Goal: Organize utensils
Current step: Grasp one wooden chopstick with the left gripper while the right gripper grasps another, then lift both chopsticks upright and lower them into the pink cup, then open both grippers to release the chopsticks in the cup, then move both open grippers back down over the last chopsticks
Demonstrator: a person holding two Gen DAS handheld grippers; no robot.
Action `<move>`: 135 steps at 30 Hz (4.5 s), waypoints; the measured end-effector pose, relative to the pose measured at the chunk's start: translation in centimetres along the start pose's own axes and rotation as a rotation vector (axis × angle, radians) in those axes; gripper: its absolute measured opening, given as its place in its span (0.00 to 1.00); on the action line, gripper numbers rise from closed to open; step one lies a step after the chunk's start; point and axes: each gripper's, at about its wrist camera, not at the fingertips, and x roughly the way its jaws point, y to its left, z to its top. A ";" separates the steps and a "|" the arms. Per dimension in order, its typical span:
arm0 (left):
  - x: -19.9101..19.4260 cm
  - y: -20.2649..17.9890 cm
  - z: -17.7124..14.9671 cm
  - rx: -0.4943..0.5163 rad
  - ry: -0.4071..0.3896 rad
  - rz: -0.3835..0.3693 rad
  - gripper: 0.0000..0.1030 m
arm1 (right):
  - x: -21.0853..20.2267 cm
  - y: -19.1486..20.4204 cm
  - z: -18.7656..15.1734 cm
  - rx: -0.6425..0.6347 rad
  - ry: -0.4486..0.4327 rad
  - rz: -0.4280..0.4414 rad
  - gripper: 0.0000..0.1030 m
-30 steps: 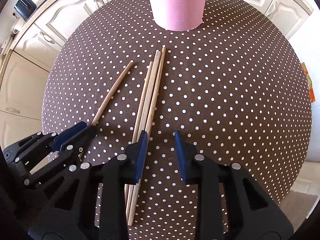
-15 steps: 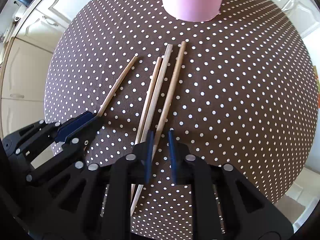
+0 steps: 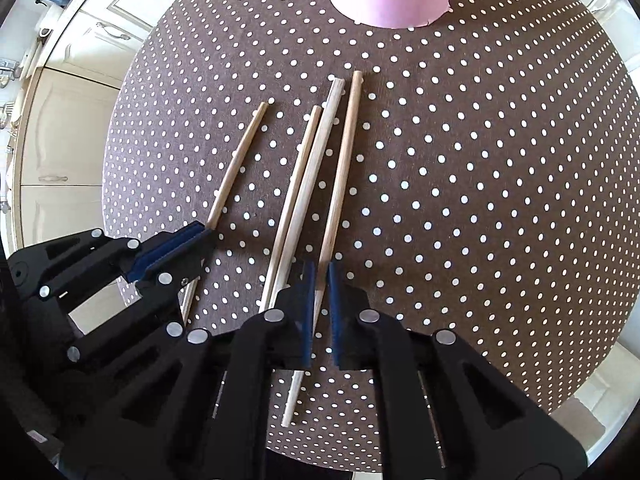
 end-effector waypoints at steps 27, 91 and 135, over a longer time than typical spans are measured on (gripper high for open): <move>-12.0 -3.1 -2.0 -0.237 -0.543 -0.263 0.05 | -13.7 -13.8 -10.3 0.066 -0.525 0.271 0.05; -15.7 1.7 13.2 -0.090 -0.965 -0.290 0.05 | -20.6 -3.1 -1.3 0.000 -1.075 -0.058 0.06; -18.0 -1.4 8.9 0.035 -0.925 -0.227 0.50 | -21.3 -4.3 -8.8 0.195 -1.160 -0.129 0.41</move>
